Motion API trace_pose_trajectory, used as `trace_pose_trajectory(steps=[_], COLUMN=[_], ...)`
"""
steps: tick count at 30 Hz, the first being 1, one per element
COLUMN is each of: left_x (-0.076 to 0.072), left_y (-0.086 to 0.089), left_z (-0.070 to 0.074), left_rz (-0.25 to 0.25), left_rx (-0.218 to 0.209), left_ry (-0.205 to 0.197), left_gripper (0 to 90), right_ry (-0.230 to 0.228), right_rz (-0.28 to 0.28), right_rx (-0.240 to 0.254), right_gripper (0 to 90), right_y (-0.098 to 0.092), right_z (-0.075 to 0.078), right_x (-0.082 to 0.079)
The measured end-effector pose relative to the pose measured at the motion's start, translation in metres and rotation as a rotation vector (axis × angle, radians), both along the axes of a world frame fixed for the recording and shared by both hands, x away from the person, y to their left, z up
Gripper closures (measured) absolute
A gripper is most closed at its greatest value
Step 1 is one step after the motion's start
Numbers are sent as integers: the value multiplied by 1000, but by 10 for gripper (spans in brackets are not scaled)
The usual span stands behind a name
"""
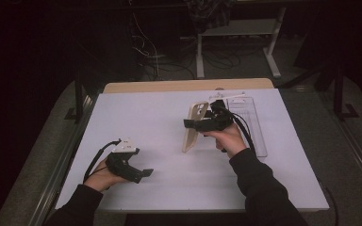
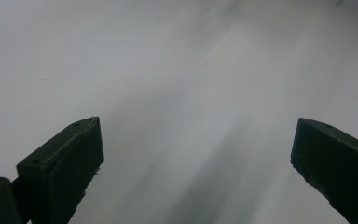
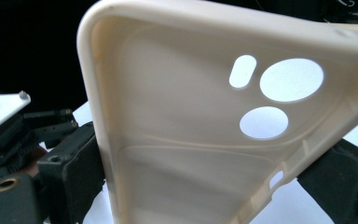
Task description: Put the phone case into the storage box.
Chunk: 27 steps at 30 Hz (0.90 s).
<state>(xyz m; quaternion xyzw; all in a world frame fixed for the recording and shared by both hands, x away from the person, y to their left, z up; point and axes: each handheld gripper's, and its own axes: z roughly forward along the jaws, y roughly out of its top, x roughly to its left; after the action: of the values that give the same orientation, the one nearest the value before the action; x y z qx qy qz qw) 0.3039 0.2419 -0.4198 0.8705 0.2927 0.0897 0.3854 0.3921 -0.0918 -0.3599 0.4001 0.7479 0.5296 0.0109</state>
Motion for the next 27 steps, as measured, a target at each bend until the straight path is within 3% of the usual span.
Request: trace_pose_trajectory(steps=[7, 20, 27], left_x=[1, -1, -1], left_y=[1, 0, 0], left_z=[0, 0, -1], left_rz=[-19, -4, -11], left_rx=[29, 4, 13], left_ry=[-6, -1, 4], left_gripper=[19, 19, 19], right_ry=[-16, -28, -33], right_rz=[-23, -80, -118], right_rx=[3, 0, 2], right_gripper=[76, 78, 79], right_y=[-12, -33, -47], right_z=[12, 29, 35], right_x=[1, 10, 17])
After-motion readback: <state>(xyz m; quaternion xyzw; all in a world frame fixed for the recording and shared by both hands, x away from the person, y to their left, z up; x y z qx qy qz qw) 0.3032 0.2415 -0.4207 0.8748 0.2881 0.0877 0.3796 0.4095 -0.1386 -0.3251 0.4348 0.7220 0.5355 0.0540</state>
